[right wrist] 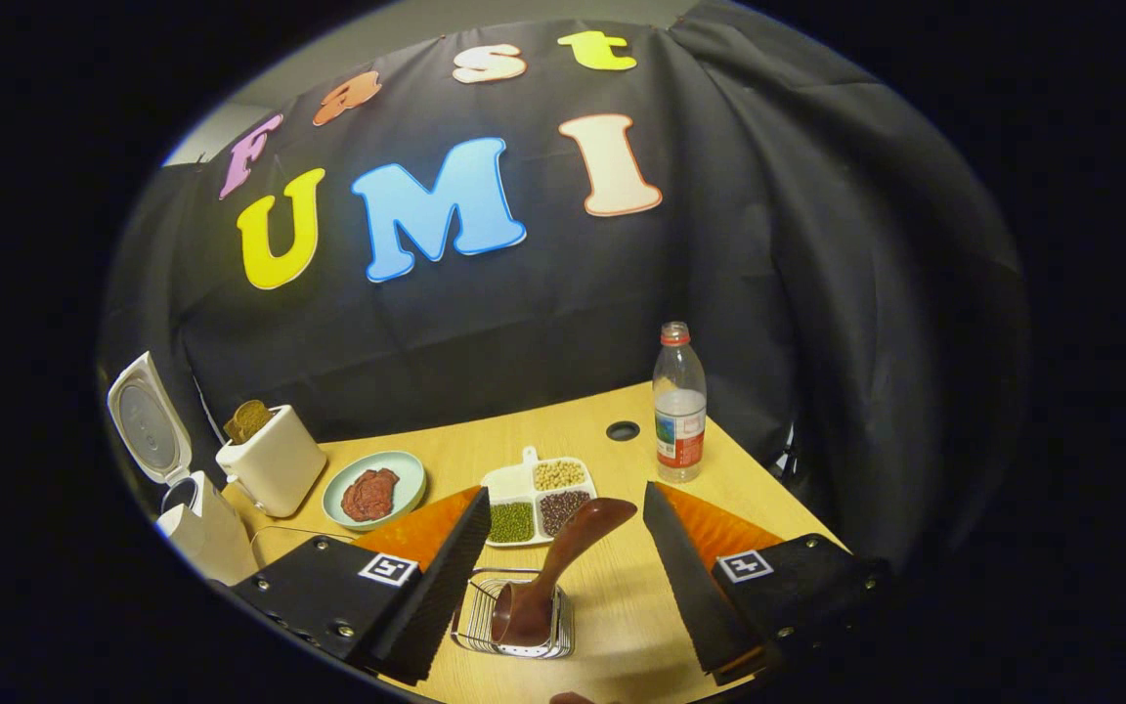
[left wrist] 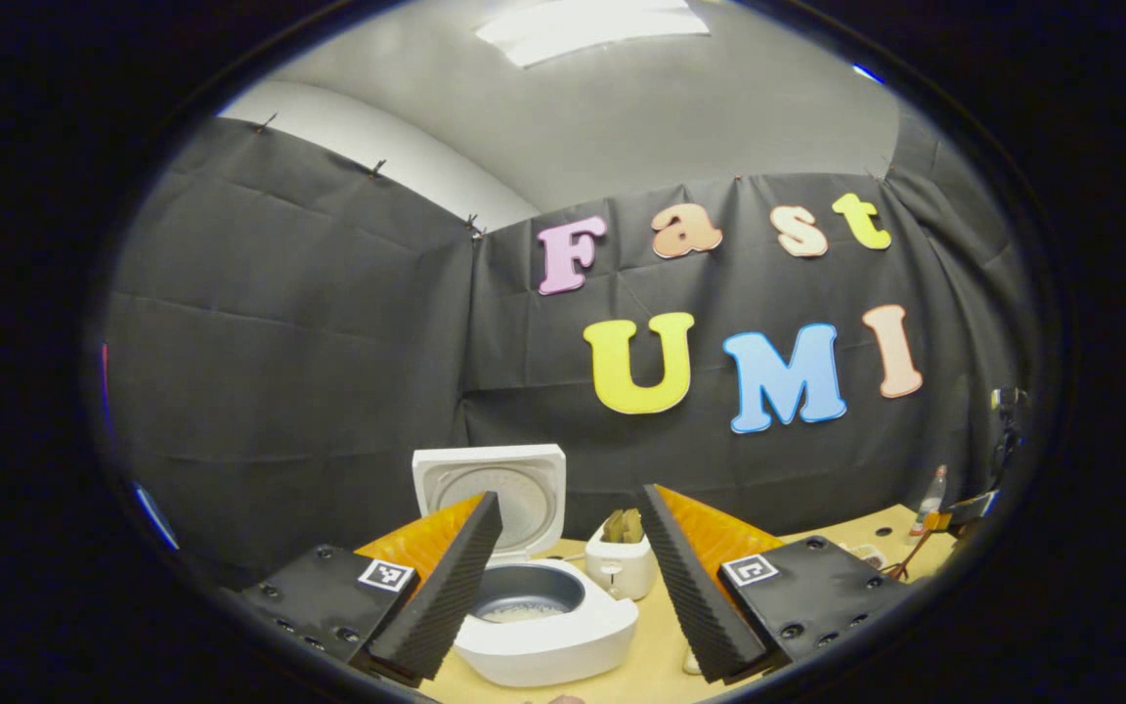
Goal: Close the left gripper, press the button to open the rice cooker; take a wooden spoon from the chopstick holder with the right hand, scoop a spoonful of rice and pour it into the rice cooker, then put the wooden spoon back into the chopstick holder.
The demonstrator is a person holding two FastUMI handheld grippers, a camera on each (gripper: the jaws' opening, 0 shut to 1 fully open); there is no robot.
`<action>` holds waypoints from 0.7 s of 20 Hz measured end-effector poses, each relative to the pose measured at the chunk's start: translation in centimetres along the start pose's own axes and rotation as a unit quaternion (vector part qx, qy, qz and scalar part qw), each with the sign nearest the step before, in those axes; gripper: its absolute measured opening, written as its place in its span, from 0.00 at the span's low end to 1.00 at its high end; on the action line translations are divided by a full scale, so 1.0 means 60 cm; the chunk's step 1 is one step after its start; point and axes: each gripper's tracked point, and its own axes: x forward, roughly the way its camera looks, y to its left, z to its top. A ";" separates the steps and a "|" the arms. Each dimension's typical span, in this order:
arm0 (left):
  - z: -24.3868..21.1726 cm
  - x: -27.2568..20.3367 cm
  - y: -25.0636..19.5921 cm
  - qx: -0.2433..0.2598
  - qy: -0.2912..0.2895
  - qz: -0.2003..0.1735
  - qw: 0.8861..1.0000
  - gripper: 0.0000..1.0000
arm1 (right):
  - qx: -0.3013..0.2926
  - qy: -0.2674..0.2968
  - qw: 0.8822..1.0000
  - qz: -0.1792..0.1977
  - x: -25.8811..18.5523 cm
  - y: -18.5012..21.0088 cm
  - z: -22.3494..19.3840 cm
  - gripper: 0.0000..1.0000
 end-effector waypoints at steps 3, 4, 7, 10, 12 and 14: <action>-0.002 -0.005 0.001 0.009 0.003 0.008 1.000 0.98 | 0.029 0.040 0.999 0.004 0.024 -0.009 -0.037 0.98; -0.002 -0.006 0.004 0.011 0.004 0.010 1.000 1.00 | 0.042 0.052 0.998 0.006 0.029 -0.009 -0.048 0.98; -0.005 -0.010 0.003 0.013 0.009 0.012 1.000 0.95 | 0.075 0.086 0.993 0.017 0.044 -0.002 -0.073 0.89; -0.013 -0.011 0.008 0.016 0.014 0.014 1.000 0.95 | 0.089 0.105 0.990 0.039 0.043 0.010 -0.082 0.58; -0.014 -0.011 0.010 0.013 0.017 0.015 1.000 0.95 | 0.093 0.120 0.987 0.054 0.044 0.020 -0.093 0.58; -0.018 -0.011 0.014 0.009 0.019 0.016 1.000 0.95 | 0.094 0.111 0.989 0.039 0.052 0.017 -0.093 0.37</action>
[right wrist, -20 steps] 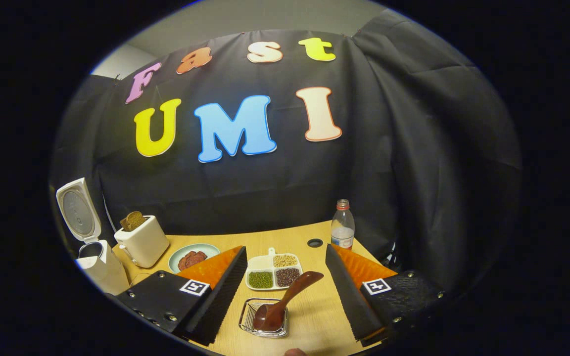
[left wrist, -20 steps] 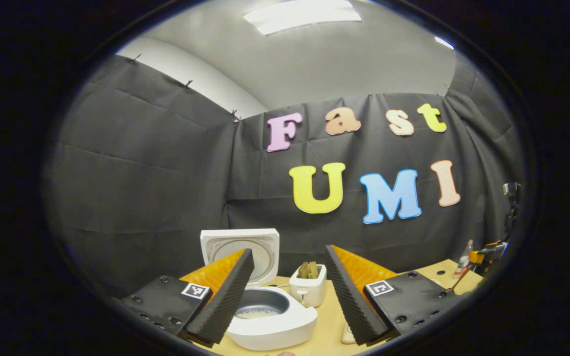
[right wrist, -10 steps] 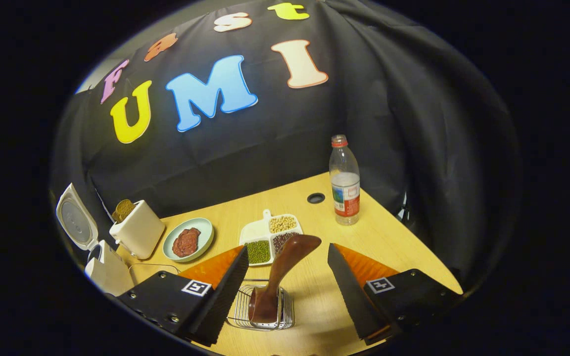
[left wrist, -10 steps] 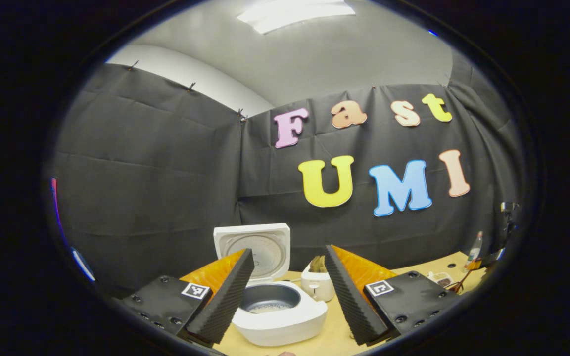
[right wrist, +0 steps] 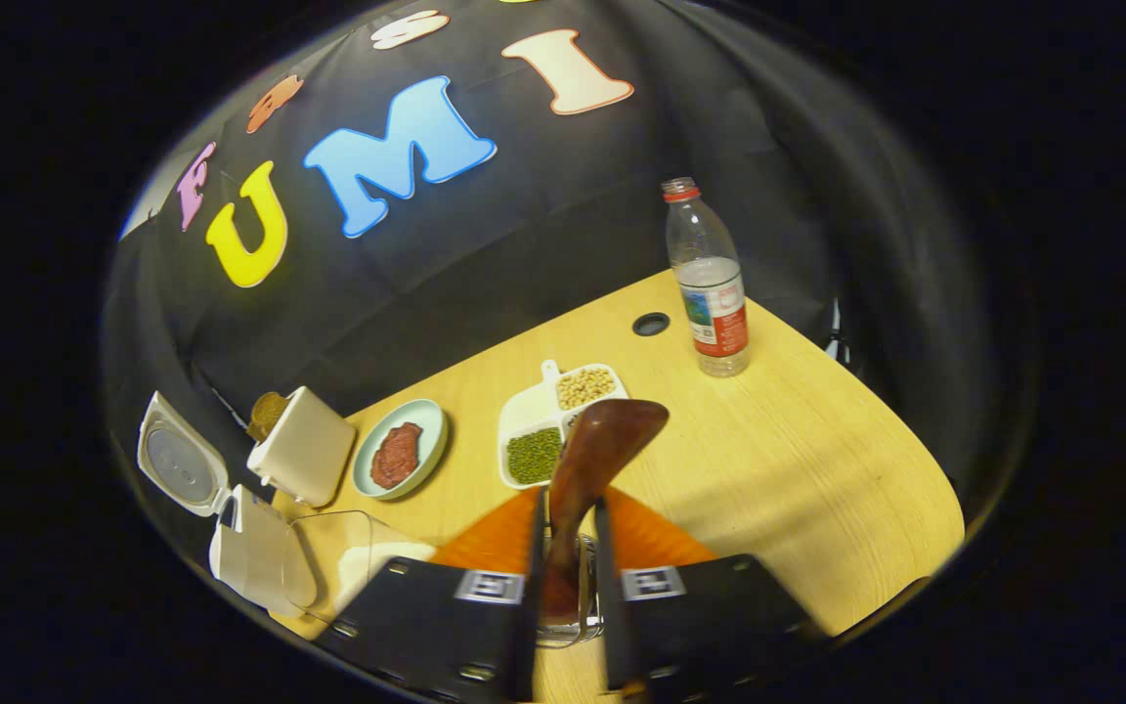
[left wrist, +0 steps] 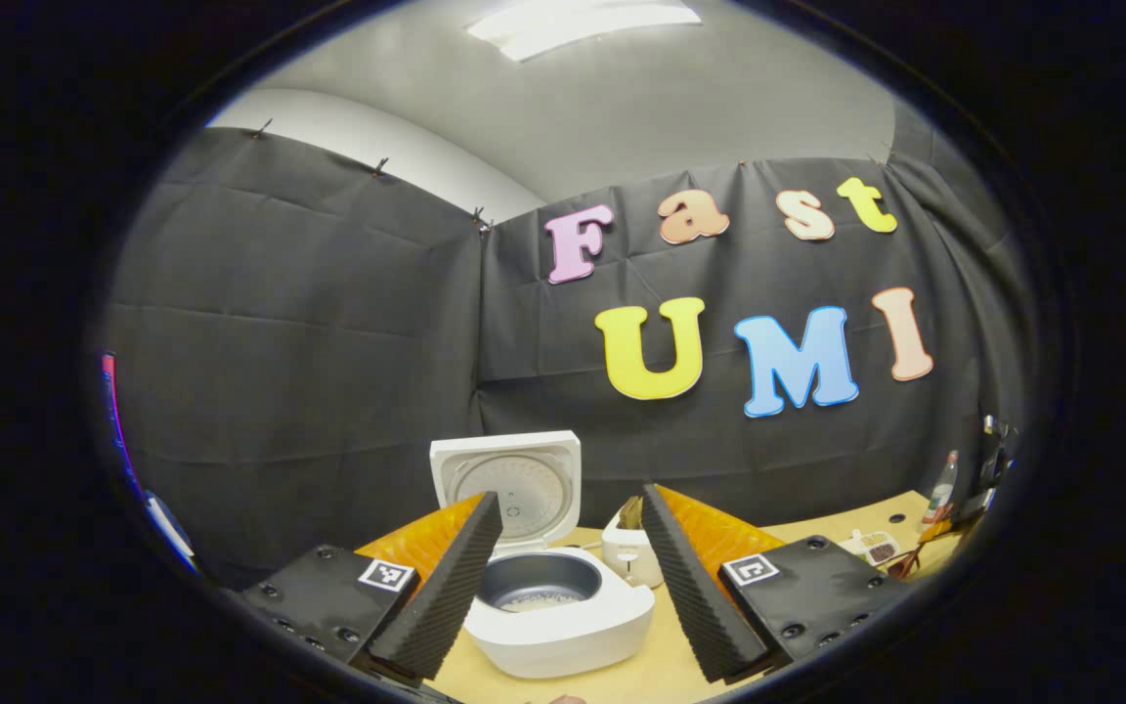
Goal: Close the left gripper, press the button to open the rice cooker; take a wooden spoon from the chopstick holder with the right hand, scoop a spoonful of rice and pour it into the rice cooker, then put the wooden spoon back into the chopstick holder.
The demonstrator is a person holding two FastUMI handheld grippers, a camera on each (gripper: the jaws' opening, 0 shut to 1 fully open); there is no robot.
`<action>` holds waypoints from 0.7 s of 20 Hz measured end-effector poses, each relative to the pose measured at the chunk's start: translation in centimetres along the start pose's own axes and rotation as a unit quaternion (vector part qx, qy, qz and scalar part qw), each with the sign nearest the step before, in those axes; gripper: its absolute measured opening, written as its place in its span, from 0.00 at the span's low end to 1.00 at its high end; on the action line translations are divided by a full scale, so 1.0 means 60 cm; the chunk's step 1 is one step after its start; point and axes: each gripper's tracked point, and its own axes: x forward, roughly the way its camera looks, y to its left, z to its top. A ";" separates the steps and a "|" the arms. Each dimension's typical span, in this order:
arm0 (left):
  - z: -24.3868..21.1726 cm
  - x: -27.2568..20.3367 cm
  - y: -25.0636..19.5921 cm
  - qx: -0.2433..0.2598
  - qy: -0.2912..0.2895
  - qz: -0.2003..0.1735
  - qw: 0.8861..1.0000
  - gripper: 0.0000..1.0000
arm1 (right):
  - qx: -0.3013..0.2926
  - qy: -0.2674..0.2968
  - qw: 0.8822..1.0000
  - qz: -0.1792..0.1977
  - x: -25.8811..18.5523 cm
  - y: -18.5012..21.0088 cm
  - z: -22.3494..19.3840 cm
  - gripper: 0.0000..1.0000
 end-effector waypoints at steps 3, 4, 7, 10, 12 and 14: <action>0.001 -0.002 0.009 0.000 0.001 -0.002 1.000 0.95 | -0.001 -0.005 1.000 0.004 0.007 0.003 -0.001 0.13; 0.002 -0.002 0.014 0.002 -0.002 -0.001 1.000 0.95 | -0.008 -0.007 1.000 0.009 -0.004 0.012 0.001 0.09; 0.003 0.001 0.029 -0.001 -0.006 -0.003 1.000 0.95 | -0.059 -0.032 0.998 0.001 -0.045 0.037 0.017 0.09; 0.001 0.008 0.042 -0.012 -0.007 -0.008 1.000 0.98 | -0.090 -0.066 0.994 -0.002 -0.072 0.066 0.055 0.09; -0.004 0.012 0.048 -0.019 -0.008 -0.013 1.000 1.00 | -0.103 -0.088 0.991 0.001 -0.093 0.090 0.076 0.09; -0.005 0.015 0.061 -0.020 -0.010 -0.016 1.000 1.00 | -0.110 -0.108 0.988 0.005 -0.112 0.114 0.095 0.09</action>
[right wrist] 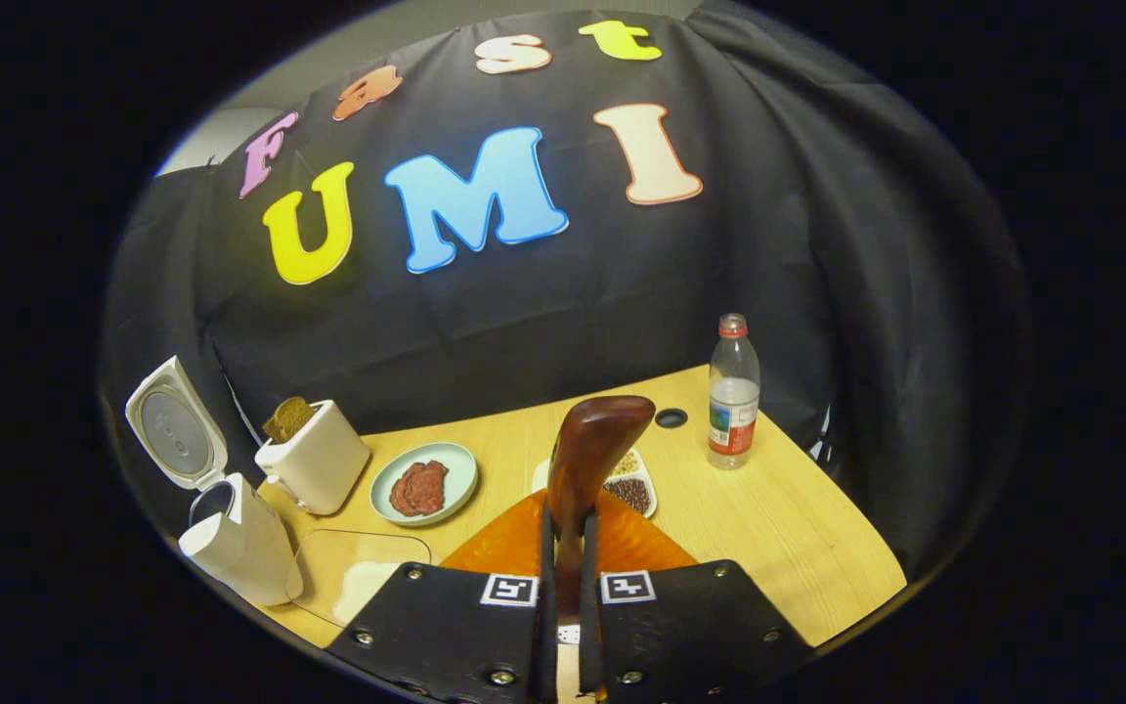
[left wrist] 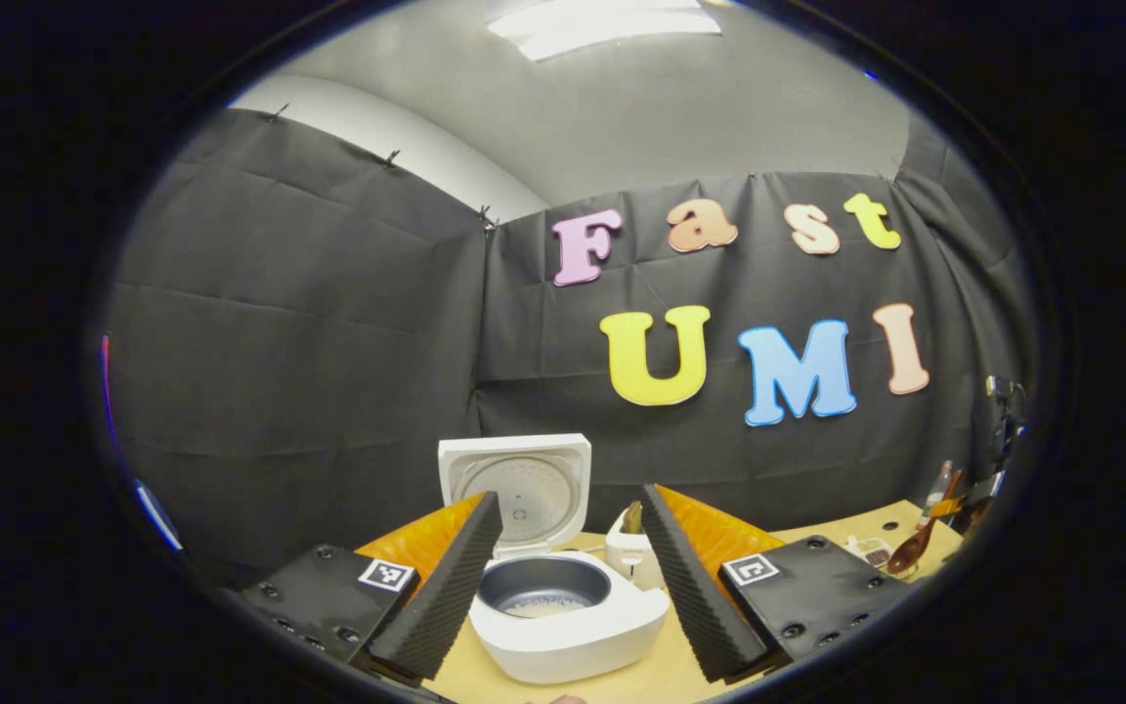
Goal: Close the left gripper, press the button to open the rice cooker; take a wooden spoon from the chopstick holder with the right hand, scoop a spoonful of rice and pour it into the rice cooker, then put the wooden spoon back into the chopstick holder.
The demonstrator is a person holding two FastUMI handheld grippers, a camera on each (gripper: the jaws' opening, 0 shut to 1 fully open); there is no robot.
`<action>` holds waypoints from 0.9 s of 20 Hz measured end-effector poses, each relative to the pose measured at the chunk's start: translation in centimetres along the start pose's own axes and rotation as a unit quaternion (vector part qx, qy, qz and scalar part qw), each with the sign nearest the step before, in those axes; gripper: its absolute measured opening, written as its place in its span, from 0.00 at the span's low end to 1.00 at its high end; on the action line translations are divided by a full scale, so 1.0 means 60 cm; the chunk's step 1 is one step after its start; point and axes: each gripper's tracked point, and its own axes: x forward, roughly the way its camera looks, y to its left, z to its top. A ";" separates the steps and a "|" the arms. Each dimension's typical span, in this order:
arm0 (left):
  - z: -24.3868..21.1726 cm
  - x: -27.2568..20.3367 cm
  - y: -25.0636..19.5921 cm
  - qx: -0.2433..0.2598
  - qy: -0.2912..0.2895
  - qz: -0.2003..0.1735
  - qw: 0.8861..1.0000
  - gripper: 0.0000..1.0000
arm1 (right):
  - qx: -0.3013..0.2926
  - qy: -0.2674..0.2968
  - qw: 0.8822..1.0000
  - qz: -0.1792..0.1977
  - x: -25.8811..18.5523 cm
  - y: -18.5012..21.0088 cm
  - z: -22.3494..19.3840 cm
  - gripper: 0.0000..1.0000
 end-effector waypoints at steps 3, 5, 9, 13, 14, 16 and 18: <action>-0.003 0.004 0.025 -0.003 0.000 -0.001 1.000 0.99 | 0.009 -0.021 1.000 0.014 -0.016 0.041 0.027 0.09; -0.010 0.008 0.043 -0.008 0.003 0.001 1.000 0.96 | 0.014 -0.025 0.999 0.024 -0.020 0.067 0.034 0.09; -0.022 0.010 0.084 -0.012 0.009 0.008 1.000 0.99 | 0.012 -0.030 0.999 0.043 -0.023 0.126 0.034 0.09; -0.030 0.006 0.131 -0.012 0.015 0.020 1.000 1.00 | 0.009 -0.024 0.998 0.065 -0.018 0.186 0.015 0.09; -0.031 0.004 0.143 -0.011 0.016 0.024 1.000 1.00 | 0.006 -0.022 0.997 0.069 -0.016 0.199 0.006 0.09; -0.037 0.000 0.166 -0.008 0.019 0.031 0.999 0.99 | 0.001 -0.016 0.997 0.074 -0.007 0.224 -0.009 0.09; -0.040 -0.005 0.189 -0.004 0.022 0.038 0.999 0.99 | -0.007 -0.008 0.997 0.076 0.004 0.244 -0.030 0.09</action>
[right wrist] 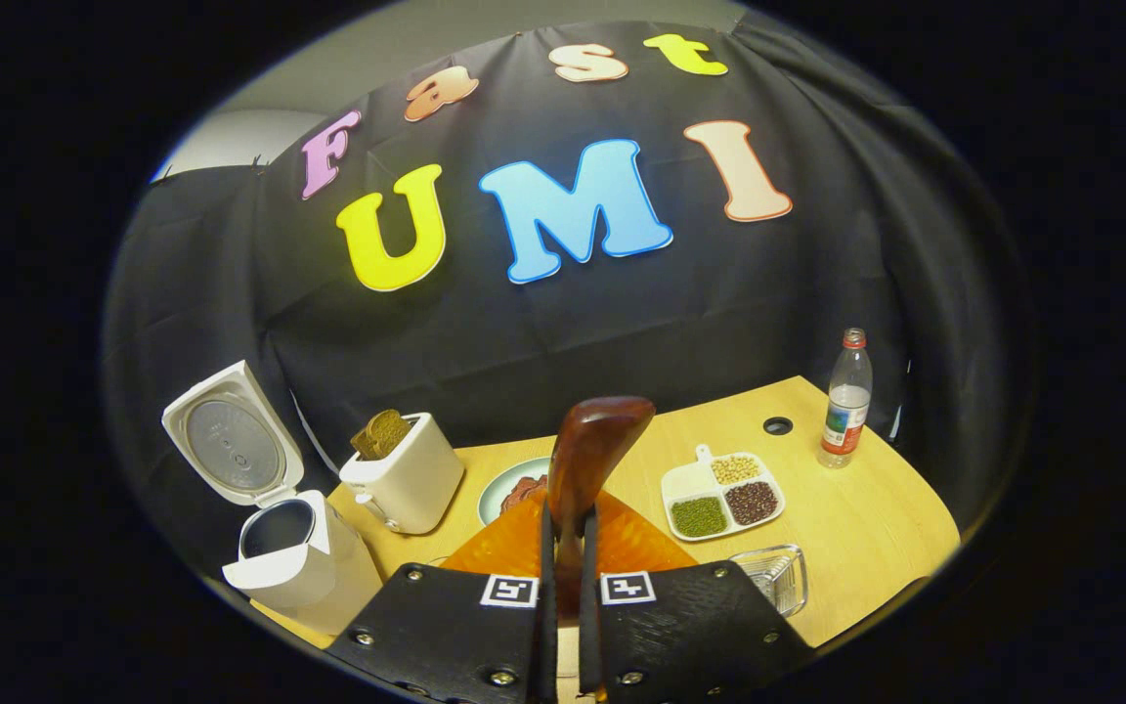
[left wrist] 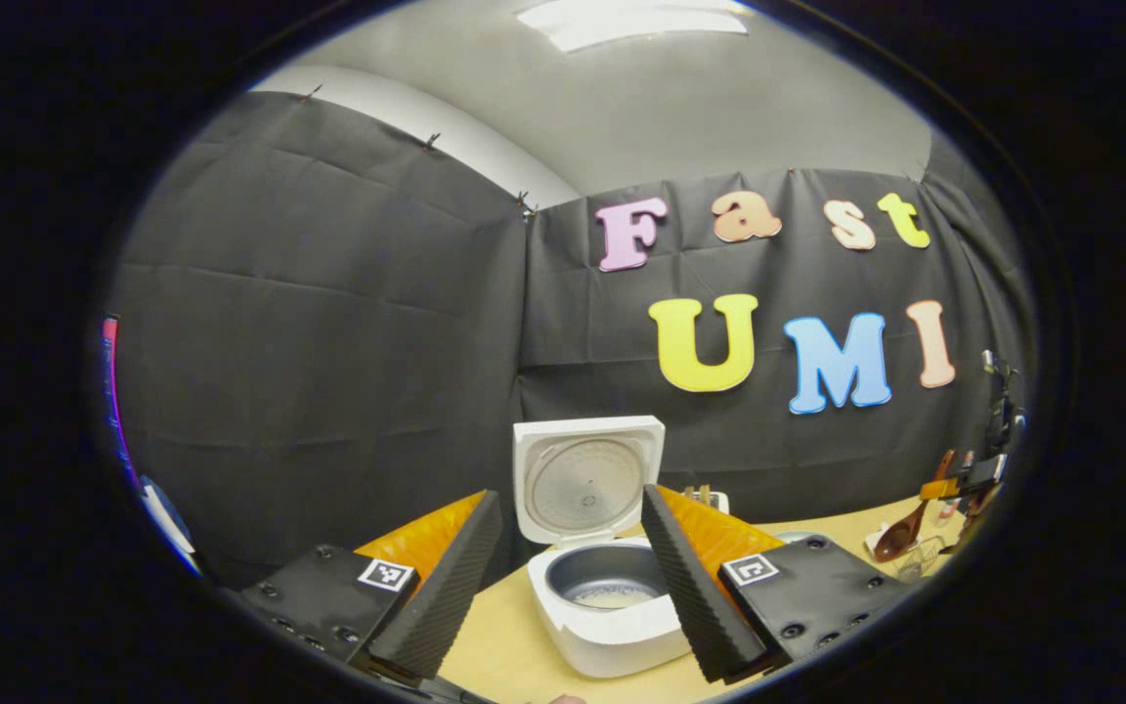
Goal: Close the left gripper, press the button to open the rice cooker; take a wooden spoon from the chopstick holder with the right hand, scoop a spoonful of rice and pour it into the rice cooker, then put the wooden spoon back into the chopstick holder.
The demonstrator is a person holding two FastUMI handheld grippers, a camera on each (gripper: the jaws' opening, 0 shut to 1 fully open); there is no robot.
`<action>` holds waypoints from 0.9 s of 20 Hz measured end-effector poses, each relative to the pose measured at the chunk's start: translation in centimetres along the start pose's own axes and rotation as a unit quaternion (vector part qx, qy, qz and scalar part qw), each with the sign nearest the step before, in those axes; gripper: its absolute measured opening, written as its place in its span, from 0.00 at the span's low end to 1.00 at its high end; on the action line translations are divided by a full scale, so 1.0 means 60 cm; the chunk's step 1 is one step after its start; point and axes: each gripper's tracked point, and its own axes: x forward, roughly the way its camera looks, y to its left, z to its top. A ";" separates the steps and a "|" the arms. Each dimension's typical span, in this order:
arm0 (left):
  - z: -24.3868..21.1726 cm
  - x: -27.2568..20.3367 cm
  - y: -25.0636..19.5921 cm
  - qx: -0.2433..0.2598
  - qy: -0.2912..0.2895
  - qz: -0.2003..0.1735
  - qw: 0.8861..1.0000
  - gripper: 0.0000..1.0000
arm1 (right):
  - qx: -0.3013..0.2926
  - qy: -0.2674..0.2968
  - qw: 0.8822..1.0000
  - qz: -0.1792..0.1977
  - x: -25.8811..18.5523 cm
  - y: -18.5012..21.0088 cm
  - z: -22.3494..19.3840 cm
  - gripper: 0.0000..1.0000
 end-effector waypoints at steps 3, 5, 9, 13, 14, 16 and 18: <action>-0.006 -0.003 0.034 0.006 0.005 0.013 1.000 0.99 | -0.026 0.014 1.000 -0.006 0.025 0.015 -0.040 0.09; -0.009 -0.004 0.055 0.010 0.008 0.021 1.000 0.95 | -0.043 0.027 0.999 -0.011 0.039 0.022 -0.068 0.09; -0.018 -0.007 0.089 0.017 0.016 0.035 0.999 0.98 | -0.063 0.047 0.997 -0.015 0.063 0.041 -0.117 0.09; -0.025 -0.006 0.104 0.022 0.021 0.039 0.999 0.95 | -0.086 0.057 0.994 -0.030 0.079 0.047 -0.153 0.09; -0.025 -0.004 0.106 0.023 0.020 0.039 0.999 0.99 | -0.090 0.059 0.994 -0.032 0.081 0.050 -0.158 0.10; -0.030 -0.001 0.111 0.021 0.020 0.037 0.999 0.95 | -0.094 0.056 0.993 -0.032 0.080 0.061 -0.162 0.09; -0.033 0.001 0.110 0.017 0.021 0.033 0.999 0.96 | -0.098 0.064 0.993 -0.025 0.078 0.078 -0.174 0.09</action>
